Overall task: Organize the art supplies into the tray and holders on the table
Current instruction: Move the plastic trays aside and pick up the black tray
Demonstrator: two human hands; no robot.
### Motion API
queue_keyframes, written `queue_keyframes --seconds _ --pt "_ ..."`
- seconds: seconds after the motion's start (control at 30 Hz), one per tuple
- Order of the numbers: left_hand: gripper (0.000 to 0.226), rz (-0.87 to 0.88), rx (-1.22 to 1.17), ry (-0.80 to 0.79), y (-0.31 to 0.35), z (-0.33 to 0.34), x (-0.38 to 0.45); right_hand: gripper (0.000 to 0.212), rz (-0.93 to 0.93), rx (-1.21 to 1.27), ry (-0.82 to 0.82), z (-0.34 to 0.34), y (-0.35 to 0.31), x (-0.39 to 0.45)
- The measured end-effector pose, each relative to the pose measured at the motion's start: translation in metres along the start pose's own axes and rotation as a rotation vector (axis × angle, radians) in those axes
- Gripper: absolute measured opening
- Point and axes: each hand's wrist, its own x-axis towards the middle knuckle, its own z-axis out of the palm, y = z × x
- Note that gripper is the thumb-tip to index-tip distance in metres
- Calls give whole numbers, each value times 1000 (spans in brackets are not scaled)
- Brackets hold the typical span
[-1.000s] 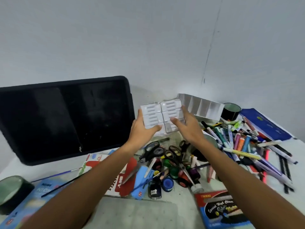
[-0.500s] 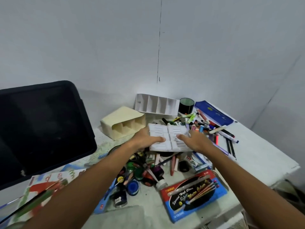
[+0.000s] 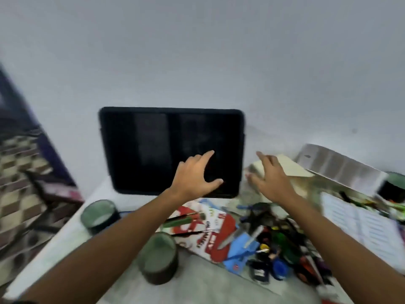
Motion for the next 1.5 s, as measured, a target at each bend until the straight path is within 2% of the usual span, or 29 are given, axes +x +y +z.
queue_keyframes --seconds 0.13,0.2,0.3,0.37,0.43,0.53,0.7,0.83,1.13,1.3,1.5 --pt "74 -99 35 347 -91 -41 -41 84 -4 130 60 43 -22 10" --pt "79 -227 38 423 -136 -55 -56 90 20 141 50 59 -25 12" --pt "105 -418 15 375 -195 -64 -65 101 77 202 60 73 -27 13" --pt "122 -478 -8 298 -224 -64 -65 107 90 156 79 79 -28 14" --pt "134 -468 -48 223 -245 -58 -63 112 82 70 79 83 -27 13" --pt "141 -385 -126 95 -266 -44 -56 114 84 -22 65 89 -21 16" --pt "152 -330 -99 35 -284 -29 -49 110 61 -17 79 89 -15 19" --pt "152 -246 -44 15 -287 -35 -44 113 97 4 90 79 -20 20" --pt "147 -213 -33 -192 -297 -77 -31 117 172 -16 -48 46 -34 22" --pt "144 -218 -61 -173 -293 -75 -31 115 186 31 4 53 -36 11" --pt "142 -151 -52 -57 -290 -64 -36 113 161 68 84 61 -35 1"
